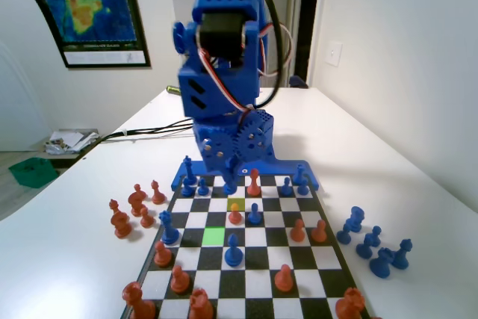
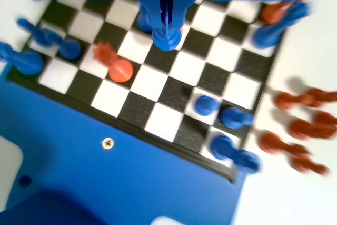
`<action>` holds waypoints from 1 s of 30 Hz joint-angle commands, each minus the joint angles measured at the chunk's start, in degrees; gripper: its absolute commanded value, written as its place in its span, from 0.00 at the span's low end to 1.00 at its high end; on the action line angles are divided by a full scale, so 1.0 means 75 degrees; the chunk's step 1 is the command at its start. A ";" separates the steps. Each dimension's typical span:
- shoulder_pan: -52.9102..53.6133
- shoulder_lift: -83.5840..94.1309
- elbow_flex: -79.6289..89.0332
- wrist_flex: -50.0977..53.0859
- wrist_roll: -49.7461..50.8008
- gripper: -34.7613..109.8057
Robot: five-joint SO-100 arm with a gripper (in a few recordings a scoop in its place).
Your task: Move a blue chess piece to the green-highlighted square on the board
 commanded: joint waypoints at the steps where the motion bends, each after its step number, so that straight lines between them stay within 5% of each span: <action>1: 0.0270 0.0352 -0.0668 0.0352 0.0023 0.25; 30: 0.0387 -0.2637 -0.3012 -0.0223 0.1125 0.25</action>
